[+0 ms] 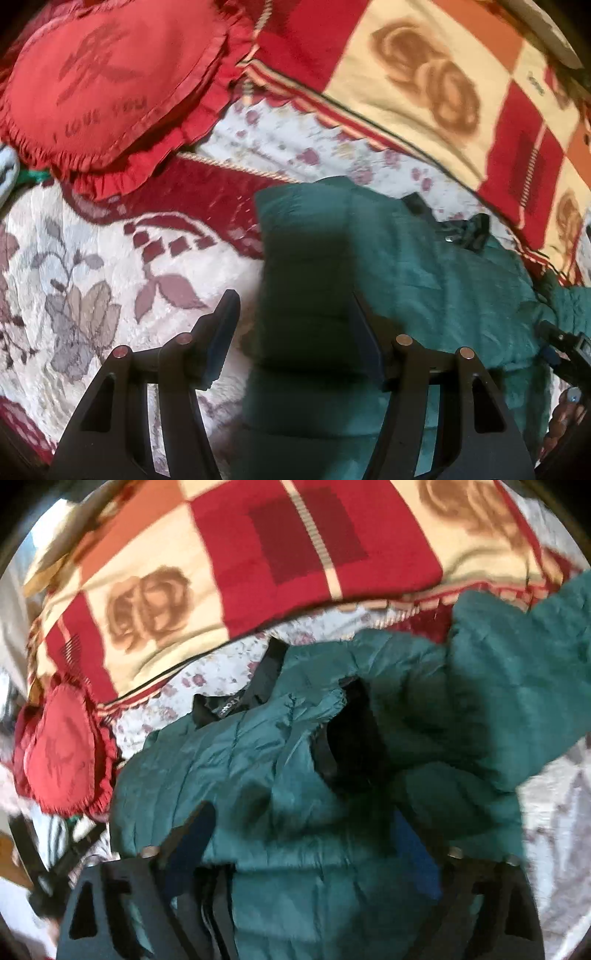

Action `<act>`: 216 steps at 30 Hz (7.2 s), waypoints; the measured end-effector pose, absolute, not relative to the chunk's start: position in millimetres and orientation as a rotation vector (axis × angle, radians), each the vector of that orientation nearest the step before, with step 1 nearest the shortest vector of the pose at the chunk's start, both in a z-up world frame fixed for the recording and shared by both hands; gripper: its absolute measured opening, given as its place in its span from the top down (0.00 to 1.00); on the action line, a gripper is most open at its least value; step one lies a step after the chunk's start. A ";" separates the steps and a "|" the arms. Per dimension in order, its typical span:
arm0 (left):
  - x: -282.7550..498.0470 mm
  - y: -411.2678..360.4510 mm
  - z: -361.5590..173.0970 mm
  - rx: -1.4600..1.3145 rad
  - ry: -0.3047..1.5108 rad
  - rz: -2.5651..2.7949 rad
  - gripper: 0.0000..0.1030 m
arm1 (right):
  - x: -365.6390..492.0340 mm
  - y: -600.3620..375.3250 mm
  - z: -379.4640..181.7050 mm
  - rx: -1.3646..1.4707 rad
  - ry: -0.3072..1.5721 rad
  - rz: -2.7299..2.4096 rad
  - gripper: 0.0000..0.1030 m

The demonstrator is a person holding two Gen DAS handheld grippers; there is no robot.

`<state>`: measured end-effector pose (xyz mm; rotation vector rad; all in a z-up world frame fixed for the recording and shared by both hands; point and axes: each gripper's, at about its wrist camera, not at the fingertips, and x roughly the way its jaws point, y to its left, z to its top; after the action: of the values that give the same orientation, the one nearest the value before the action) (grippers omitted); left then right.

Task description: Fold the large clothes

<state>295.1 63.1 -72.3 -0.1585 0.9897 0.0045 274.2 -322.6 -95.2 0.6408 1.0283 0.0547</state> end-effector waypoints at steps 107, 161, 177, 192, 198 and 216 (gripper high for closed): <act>286.9 -22.5 -97.0 0.008 0.990 0.003 0.28 | 214.1 -385.2 -38.0 0.274 0.924 -0.134 0.29; 262.6 6.9 -90.9 -0.058 0.996 -0.028 0.28 | 172.9 -687.3 -25.7 0.733 0.735 -0.501 0.32; 257.0 10.9 -87.5 -0.069 0.997 -0.017 0.28 | 182.8 -673.5 -13.9 0.622 0.707 -0.462 0.94; 246.7 16.1 -76.2 -0.098 0.975 -0.032 0.28 | 190.7 -605.8 45.2 0.520 0.652 -0.264 0.95; 243.3 22.7 -70.2 -0.110 0.963 -0.030 0.28 | 199.9 -565.3 63.7 0.483 0.645 -0.159 0.95; 238.8 39.4 -60.6 -0.147 0.943 -0.032 0.28 | 227.4 -443.1 98.2 0.401 0.662 0.131 0.95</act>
<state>238.8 39.4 -60.6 -0.1472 0.9433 -0.0321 227.4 -443.1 98.2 0.4012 0.6625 0.1313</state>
